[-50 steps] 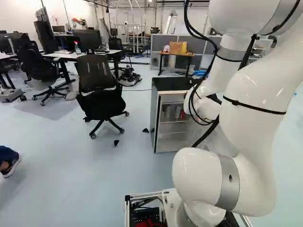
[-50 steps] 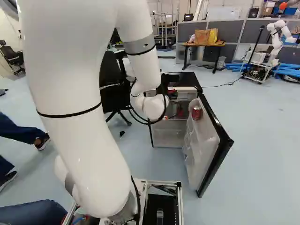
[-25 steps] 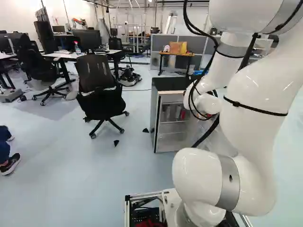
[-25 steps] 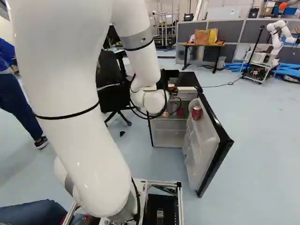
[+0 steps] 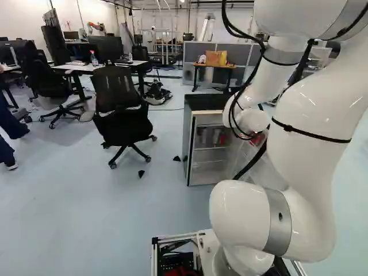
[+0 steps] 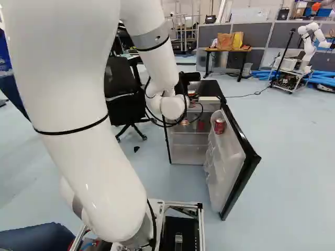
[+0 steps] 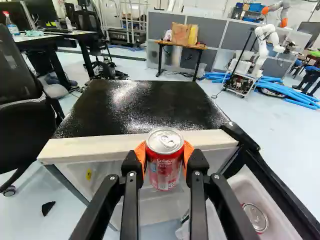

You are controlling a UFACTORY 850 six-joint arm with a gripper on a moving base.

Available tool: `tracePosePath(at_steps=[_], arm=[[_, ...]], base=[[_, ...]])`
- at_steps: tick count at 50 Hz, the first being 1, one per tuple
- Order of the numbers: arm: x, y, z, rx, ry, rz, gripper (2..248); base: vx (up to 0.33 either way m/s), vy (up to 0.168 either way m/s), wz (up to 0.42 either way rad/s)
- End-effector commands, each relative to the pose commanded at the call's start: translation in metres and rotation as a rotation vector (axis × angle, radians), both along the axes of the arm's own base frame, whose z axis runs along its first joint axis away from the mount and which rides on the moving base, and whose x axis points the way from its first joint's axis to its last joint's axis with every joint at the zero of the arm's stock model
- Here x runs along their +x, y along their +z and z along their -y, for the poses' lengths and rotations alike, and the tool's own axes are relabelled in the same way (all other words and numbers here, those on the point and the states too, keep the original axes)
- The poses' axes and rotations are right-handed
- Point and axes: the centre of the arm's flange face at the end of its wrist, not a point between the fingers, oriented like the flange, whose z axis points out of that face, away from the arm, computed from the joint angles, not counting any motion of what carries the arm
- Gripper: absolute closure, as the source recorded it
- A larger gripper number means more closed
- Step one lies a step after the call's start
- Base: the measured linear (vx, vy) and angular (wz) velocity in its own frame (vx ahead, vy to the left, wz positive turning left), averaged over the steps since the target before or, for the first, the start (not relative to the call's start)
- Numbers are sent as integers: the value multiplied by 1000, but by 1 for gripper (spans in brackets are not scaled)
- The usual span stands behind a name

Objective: Grab a drink from the fridge

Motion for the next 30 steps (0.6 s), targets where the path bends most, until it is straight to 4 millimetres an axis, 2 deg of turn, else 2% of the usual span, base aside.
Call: tracePosePath(at_steps=[30], arm=[[19,23,2,-12,6,-28,156]], base=[[0,0,0]])
